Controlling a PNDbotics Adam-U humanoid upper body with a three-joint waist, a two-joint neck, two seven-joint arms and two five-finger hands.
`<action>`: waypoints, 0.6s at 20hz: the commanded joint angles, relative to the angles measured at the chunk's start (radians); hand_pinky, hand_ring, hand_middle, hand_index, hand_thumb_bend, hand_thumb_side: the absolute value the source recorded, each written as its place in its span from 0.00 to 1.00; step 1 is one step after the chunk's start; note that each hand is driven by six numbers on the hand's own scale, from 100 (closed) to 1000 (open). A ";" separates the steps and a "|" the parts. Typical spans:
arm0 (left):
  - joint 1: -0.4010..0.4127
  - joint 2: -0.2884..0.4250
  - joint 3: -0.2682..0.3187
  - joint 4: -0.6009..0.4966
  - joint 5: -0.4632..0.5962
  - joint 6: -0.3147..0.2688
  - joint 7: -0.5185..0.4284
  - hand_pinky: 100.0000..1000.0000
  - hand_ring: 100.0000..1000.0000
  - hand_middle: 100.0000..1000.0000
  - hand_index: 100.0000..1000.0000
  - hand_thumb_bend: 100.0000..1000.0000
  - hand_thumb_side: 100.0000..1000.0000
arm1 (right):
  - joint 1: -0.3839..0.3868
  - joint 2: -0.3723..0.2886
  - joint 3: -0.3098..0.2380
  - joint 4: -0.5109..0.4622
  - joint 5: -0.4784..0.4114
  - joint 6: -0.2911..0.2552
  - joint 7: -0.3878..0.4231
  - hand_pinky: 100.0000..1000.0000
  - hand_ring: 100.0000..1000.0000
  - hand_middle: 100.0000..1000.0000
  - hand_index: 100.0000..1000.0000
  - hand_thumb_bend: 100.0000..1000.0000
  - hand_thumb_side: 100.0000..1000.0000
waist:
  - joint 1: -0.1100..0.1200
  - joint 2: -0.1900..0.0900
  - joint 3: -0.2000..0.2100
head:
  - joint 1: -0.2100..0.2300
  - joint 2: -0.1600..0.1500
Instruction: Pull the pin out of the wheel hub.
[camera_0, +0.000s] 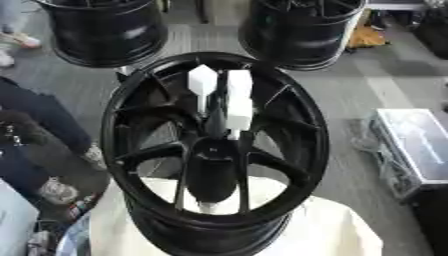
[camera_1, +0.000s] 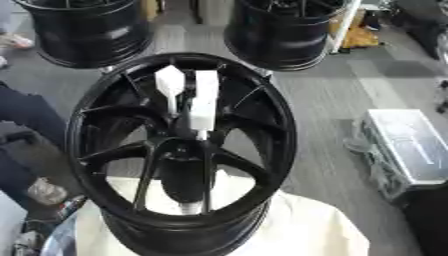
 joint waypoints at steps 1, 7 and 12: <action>-0.004 0.025 -0.004 -0.016 -0.005 -0.003 -0.006 0.68 0.57 0.54 0.64 0.00 0.85 | -0.075 -0.034 0.040 0.067 -0.024 -0.041 0.135 0.80 0.74 0.77 0.87 0.00 0.64 | 0.000 -0.017 0.003 | -0.001 -0.002; -0.003 0.029 -0.007 -0.014 -0.007 -0.007 -0.011 0.68 0.57 0.54 0.64 0.00 0.85 | -0.196 0.048 0.087 0.223 0.029 -0.095 0.278 0.81 0.78 0.80 0.89 0.00 0.72 | -0.002 -0.014 0.008 | -0.003 -0.002; -0.005 0.029 -0.010 -0.012 -0.007 -0.011 -0.017 0.68 0.57 0.54 0.64 0.00 0.85 | -0.256 0.123 0.098 0.322 0.098 -0.138 0.323 0.82 0.79 0.81 0.89 0.00 0.72 | -0.001 -0.009 0.014 | -0.011 -0.002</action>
